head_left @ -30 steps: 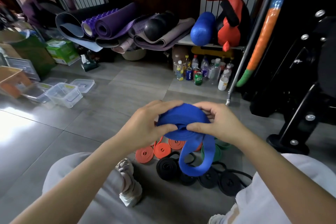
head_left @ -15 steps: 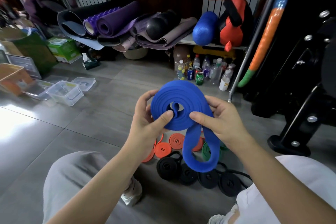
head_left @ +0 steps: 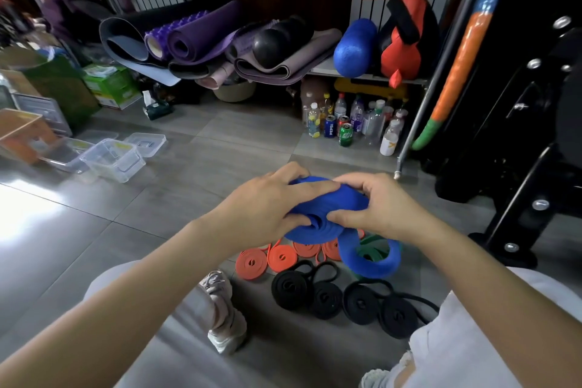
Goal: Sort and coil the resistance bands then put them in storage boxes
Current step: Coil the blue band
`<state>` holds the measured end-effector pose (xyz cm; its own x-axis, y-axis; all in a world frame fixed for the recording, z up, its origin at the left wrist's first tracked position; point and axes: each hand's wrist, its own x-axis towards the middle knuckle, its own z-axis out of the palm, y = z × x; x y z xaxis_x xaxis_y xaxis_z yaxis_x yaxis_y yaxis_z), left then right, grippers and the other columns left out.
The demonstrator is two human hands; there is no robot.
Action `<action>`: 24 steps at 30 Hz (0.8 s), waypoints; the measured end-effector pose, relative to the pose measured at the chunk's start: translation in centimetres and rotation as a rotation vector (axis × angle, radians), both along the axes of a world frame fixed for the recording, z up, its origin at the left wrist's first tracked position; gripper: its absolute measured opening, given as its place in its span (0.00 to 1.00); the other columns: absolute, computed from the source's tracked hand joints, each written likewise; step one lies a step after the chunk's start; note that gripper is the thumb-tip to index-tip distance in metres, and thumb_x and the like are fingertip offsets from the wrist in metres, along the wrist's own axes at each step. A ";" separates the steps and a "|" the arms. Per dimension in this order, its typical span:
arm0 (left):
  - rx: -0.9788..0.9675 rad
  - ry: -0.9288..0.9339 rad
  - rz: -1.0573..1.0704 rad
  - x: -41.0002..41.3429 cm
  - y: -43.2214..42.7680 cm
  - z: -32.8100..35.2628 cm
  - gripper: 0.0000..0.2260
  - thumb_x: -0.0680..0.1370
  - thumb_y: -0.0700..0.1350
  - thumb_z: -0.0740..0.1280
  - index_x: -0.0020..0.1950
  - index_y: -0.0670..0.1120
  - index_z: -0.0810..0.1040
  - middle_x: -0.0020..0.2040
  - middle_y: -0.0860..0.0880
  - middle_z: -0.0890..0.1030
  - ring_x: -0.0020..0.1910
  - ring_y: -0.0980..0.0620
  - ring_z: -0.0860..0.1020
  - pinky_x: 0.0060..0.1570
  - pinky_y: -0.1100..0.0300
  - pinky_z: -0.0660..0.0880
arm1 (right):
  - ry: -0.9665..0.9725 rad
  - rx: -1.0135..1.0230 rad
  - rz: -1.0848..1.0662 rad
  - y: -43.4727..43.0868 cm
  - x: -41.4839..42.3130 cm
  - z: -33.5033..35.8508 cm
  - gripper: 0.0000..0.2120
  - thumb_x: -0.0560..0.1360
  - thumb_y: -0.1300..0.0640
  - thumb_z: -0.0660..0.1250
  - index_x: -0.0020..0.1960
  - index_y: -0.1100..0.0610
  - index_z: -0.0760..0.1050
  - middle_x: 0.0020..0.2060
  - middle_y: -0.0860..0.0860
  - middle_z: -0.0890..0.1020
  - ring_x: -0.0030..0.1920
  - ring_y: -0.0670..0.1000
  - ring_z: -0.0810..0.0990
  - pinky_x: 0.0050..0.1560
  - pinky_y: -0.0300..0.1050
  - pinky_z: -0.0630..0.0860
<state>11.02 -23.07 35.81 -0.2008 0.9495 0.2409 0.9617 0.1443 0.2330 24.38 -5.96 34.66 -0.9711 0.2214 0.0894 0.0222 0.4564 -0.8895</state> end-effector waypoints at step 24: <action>-0.072 -0.106 0.087 2.0 0.1 -2.2 0.40 0.69 0.51 0.73 0.69 0.63 0.48 0.60 0.53 0.70 0.48 0.50 0.77 0.45 0.54 0.75 | -0.137 0.312 0.040 -0.5 -0.5 0.0 0.16 0.64 0.53 0.76 0.50 0.48 0.76 0.41 0.44 0.81 0.42 0.46 0.80 0.45 0.49 0.78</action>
<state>13.06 -23.02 33.64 -0.3039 0.9414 0.1461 0.9153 0.2459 0.3190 23.86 -6.43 34.71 -0.9861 0.1653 0.0150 0.1083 0.7092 -0.6966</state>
